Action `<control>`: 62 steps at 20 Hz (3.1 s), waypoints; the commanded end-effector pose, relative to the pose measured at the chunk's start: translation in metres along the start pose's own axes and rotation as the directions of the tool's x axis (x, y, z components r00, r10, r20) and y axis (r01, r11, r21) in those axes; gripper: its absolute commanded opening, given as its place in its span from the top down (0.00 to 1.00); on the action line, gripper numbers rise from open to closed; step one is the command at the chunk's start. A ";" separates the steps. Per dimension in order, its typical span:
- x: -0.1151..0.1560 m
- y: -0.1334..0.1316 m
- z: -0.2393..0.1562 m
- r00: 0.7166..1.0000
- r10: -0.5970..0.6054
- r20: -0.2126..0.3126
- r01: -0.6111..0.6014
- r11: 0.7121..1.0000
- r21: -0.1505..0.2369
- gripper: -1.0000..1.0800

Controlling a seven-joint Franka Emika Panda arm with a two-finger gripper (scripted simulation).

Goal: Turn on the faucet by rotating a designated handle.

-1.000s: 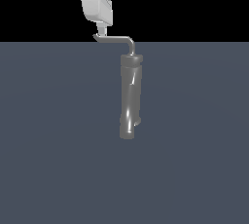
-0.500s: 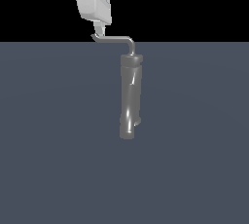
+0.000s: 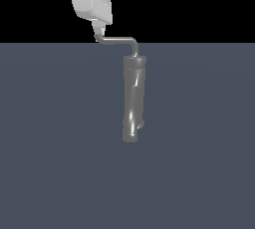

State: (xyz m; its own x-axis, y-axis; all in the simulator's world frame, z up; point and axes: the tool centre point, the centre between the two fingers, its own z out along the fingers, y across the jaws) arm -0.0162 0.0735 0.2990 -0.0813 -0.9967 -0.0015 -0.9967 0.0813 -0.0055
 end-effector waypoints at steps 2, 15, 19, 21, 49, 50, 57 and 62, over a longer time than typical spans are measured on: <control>-0.001 0.011 0.000 1.000 -0.002 -0.001 0.002 1.000 -0.005 1.00; 0.025 0.038 0.000 1.000 -0.001 -0.002 0.001 1.000 -0.003 1.00; 0.034 0.049 0.000 1.000 -0.002 -0.002 0.002 1.000 -0.004 1.00; 0.039 0.055 0.000 1.000 -0.002 -0.002 0.002 1.000 -0.004 1.00; 0.123 0.062 -0.001 0.999 -0.035 -0.002 0.035 0.999 -0.005 1.00; 0.126 0.059 -0.001 0.999 -0.033 -0.002 0.033 0.999 -0.005 1.00; 0.150 0.043 -0.001 1.000 -0.021 -0.002 0.021 1.000 -0.005 1.00; 0.166 0.033 0.000 1.000 -0.013 -0.002 0.013 1.000 -0.005 1.00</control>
State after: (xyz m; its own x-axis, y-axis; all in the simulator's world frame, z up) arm -0.0650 -0.0647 0.2992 -0.0307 -0.9995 -0.0020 -0.9995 0.0307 0.0041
